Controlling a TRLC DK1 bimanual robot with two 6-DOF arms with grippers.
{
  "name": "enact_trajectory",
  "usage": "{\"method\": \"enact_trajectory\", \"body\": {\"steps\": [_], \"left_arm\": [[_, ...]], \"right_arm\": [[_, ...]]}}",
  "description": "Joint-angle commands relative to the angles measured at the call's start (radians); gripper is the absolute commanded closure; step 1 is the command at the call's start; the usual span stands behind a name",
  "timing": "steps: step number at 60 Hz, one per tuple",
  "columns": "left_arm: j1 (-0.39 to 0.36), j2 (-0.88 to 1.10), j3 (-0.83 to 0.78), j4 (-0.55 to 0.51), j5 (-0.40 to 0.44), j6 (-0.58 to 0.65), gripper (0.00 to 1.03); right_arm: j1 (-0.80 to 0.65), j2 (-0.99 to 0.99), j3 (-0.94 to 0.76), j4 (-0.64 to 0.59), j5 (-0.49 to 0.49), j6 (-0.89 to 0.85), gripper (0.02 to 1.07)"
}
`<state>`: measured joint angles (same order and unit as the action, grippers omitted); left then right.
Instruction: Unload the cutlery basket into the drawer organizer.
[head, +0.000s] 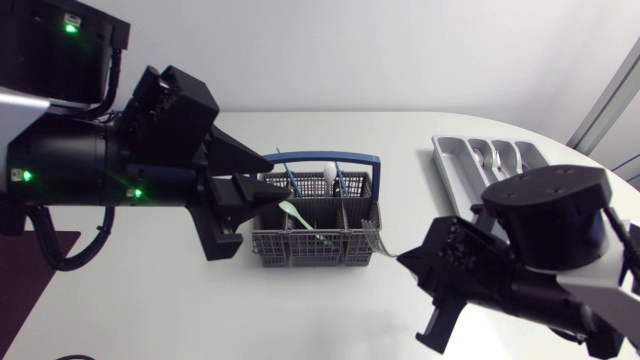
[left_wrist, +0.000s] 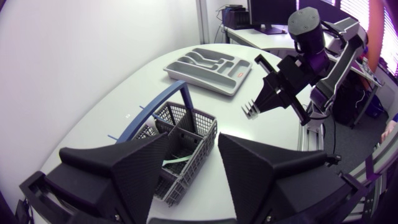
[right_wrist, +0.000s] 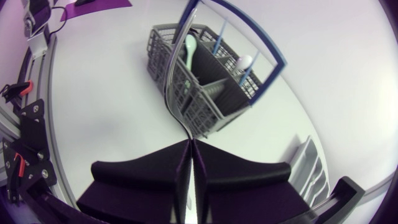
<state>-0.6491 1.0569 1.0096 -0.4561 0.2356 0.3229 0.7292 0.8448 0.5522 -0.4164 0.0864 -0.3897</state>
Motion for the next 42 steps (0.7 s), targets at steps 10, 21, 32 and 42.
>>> {"method": "enact_trajectory", "body": {"steps": [10, 21, 32, 42], "left_arm": [[-0.024, -0.012, -0.049, 0.045, -0.157, -0.022, 0.44], [-0.032, 0.005, -0.051, 0.048, -0.248, -0.027, 0.44], [-0.035, 0.017, -0.052, 0.048, -0.344, -0.027, 0.44], [-0.027, 0.028, -0.059, 0.059, -0.366, -0.024, 0.44]], "right_arm": [[-0.363, 0.031, 0.068, 0.001, 0.012, -0.003, 1.02], [-0.613, 0.224, 0.175, 0.093, 0.009, -0.006, 1.02], [-0.763, 0.436, 0.319, 0.163, 0.015, 0.003, 1.02], [-0.860, 0.672, 0.486, 0.197, 0.056, 0.041, 1.02]]}}
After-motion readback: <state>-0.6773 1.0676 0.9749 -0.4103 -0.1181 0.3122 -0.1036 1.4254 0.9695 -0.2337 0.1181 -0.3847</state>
